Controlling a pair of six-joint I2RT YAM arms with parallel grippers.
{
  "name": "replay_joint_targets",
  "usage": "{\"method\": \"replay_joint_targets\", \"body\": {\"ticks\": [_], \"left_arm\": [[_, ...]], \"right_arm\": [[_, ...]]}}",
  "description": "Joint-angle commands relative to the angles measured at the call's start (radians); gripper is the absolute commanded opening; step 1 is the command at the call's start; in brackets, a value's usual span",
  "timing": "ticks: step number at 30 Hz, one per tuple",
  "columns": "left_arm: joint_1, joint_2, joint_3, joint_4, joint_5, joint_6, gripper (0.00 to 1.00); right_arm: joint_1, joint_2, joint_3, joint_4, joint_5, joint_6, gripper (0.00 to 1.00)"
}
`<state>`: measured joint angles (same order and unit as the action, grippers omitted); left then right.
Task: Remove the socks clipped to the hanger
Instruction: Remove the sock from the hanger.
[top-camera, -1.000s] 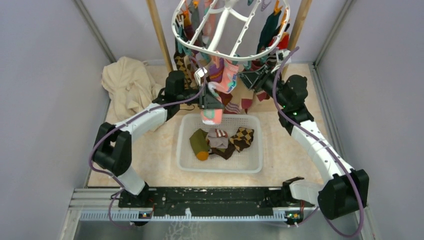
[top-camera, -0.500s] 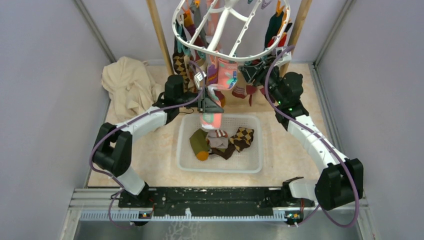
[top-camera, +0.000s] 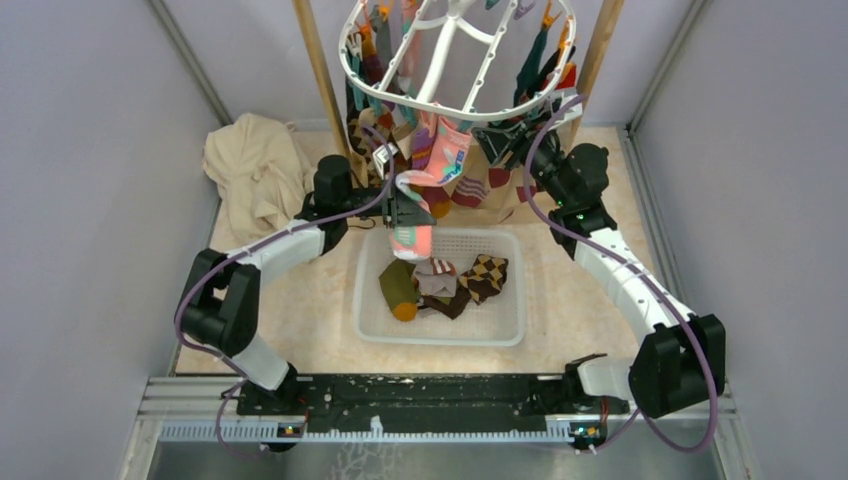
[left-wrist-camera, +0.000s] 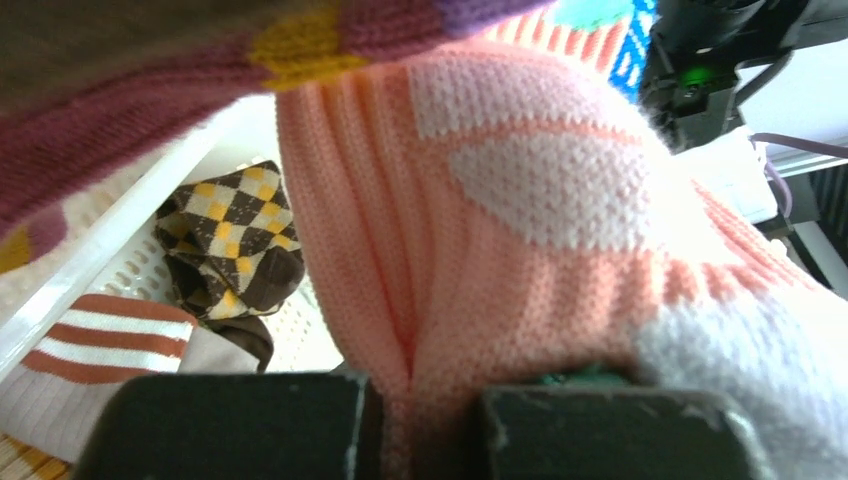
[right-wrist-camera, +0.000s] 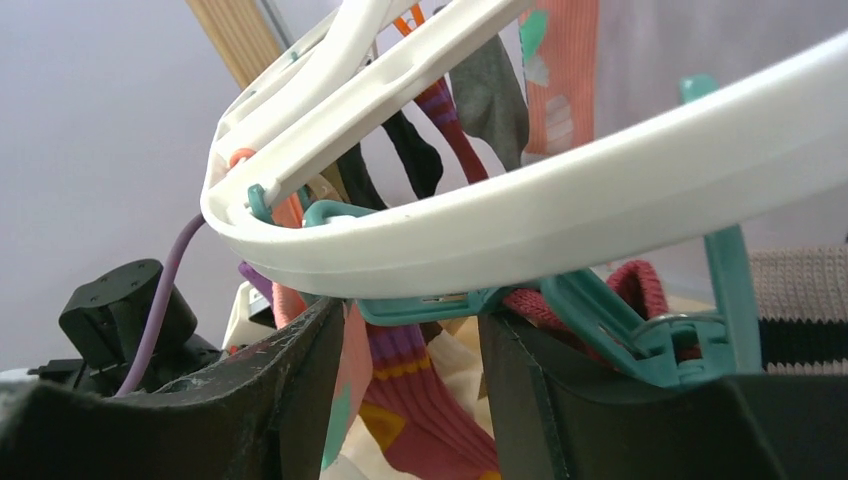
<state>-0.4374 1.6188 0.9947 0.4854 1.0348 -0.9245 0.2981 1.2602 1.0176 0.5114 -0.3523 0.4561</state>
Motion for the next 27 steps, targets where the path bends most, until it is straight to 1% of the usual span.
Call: {"method": "replay_joint_targets", "body": {"ticks": [1, 6, 12, 20, 27], "left_arm": [[0.006, 0.027, -0.009, 0.151, 0.066, -0.098, 0.06], [0.008, 0.060, -0.015, 0.232, 0.083, -0.164, 0.06], [0.008, 0.067, -0.007, 0.231, 0.086, -0.165, 0.06], [0.008, 0.072, -0.003, 0.214, 0.083, -0.150, 0.06], [0.008, 0.077, 0.004, 0.195, 0.072, -0.137, 0.06]], "right_arm": [[-0.005, 0.011, 0.040, 0.127, -0.058, -0.001, 0.53], [-0.004, 0.022, 0.039, 0.157, -0.080, 0.008, 0.54], [-0.005, 0.023, 0.025, 0.181, -0.100, 0.017, 0.55], [-0.007, 0.026, -0.004, 0.246, -0.133, 0.053, 0.61], [-0.007, 0.062, 0.021, 0.262, -0.143, 0.079, 0.62]]}}
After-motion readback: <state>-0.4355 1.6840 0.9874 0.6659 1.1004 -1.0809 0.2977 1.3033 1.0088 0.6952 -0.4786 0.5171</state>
